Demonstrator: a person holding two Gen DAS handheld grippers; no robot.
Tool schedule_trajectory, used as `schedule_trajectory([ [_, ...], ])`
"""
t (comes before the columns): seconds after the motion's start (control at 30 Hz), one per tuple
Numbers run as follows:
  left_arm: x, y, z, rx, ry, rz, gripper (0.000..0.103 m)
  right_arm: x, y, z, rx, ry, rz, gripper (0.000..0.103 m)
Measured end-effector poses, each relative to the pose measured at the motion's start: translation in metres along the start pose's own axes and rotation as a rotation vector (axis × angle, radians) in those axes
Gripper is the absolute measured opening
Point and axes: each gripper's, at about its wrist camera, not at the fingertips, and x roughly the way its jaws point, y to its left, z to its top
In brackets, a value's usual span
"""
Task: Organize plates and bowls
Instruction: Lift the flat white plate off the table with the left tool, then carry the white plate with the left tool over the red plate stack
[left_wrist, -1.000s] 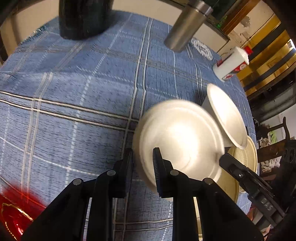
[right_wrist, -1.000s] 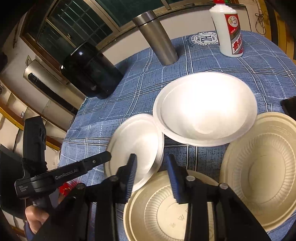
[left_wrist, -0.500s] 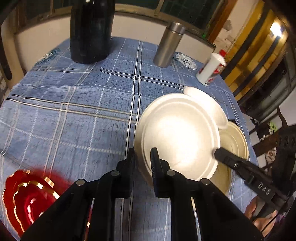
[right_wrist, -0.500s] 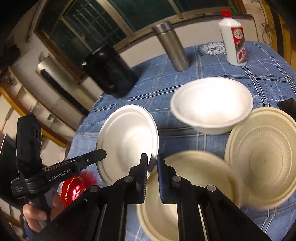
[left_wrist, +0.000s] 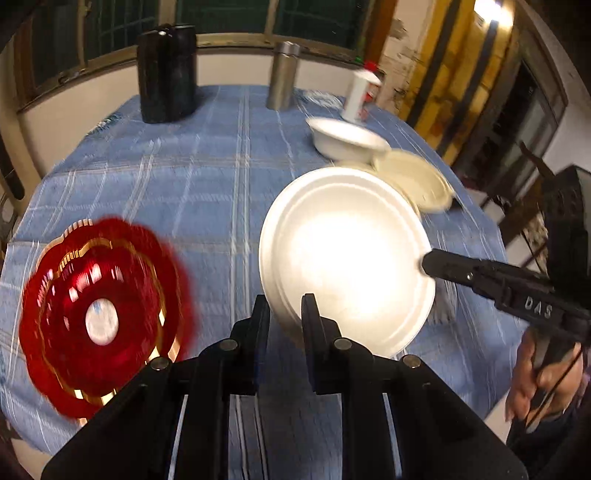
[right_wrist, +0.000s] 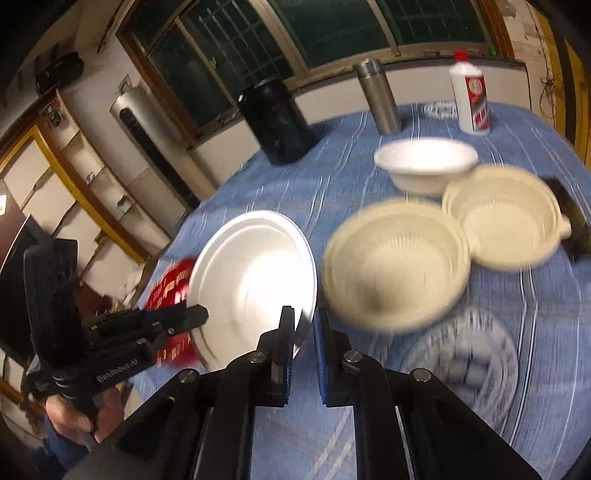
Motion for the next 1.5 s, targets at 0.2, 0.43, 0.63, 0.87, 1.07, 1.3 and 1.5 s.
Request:
schedule_trajectory([
  [0.2,0.01,-0.011,-0.031,0.043,0.048,-0.006,0.016,-0.01,-0.002,-0.041,-0.003,0.043,-0.015,0.011],
  [0.43,0.029,-0.022,-0.033,0.087,0.035,0.08,0.016,0.0,-0.009,-0.051,-0.022,0.021,-0.139,0.015],
  [0.63,0.036,-0.017,-0.033,0.079,0.025,0.08,0.018,0.004,-0.015,-0.049,-0.02,0.012,-0.151,0.015],
  [0.87,0.041,-0.016,-0.032,0.068,0.025,0.067,0.019,0.006,-0.018,-0.046,-0.008,0.006,-0.151,0.019],
  [1.07,0.045,-0.014,-0.031,0.055,0.03,0.053,0.019,0.006,-0.021,-0.044,0.01,0.005,-0.137,0.02],
  [1.3,0.04,-0.012,-0.032,0.054,0.02,0.031,0.019,-0.008,-0.026,-0.041,0.047,-0.03,-0.087,0.02],
  [1.5,0.042,-0.009,-0.031,0.042,0.024,0.005,0.019,0.003,-0.027,-0.04,0.088,0.025,0.016,0.021],
])
